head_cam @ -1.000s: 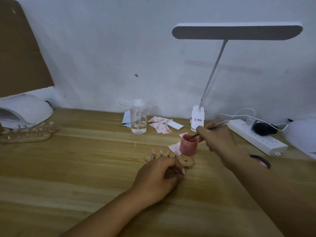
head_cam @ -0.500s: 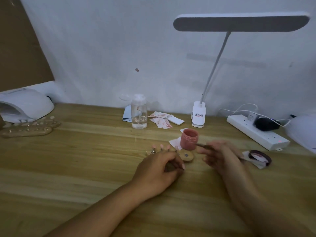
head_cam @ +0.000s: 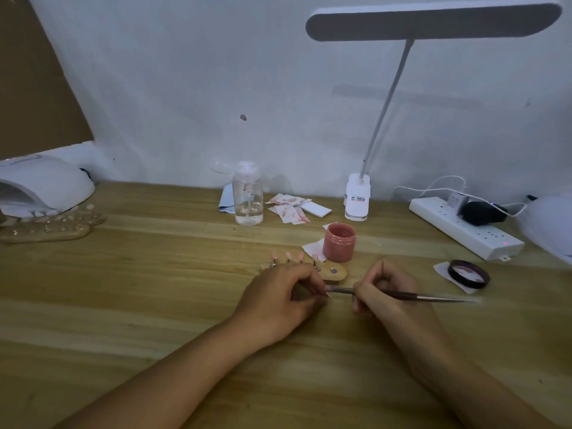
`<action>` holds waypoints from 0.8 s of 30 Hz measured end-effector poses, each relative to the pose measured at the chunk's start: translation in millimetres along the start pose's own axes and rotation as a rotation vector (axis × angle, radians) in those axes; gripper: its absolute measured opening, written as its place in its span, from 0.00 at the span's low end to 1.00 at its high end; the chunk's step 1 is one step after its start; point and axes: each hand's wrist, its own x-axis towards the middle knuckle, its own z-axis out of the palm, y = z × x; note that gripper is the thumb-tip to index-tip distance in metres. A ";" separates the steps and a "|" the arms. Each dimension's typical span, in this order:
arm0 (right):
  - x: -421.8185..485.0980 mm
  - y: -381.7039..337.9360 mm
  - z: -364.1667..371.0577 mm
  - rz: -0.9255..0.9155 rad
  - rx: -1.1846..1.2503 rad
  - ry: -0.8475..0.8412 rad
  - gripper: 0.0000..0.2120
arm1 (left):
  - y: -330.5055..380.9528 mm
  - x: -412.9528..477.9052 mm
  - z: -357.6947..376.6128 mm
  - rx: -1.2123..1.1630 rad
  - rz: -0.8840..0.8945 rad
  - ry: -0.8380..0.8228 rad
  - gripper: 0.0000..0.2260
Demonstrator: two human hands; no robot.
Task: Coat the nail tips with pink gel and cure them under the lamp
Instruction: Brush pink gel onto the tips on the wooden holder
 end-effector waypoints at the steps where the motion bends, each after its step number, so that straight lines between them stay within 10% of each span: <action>1: -0.5 -0.1 -0.1 -0.001 0.001 0.003 0.07 | -0.5 0.1 0.1 0.003 -0.002 0.000 0.12; 24: -4.0 -3.1 -0.9 -0.107 0.190 0.015 0.07 | -2.0 -2.1 -0.8 -0.027 0.035 0.001 0.03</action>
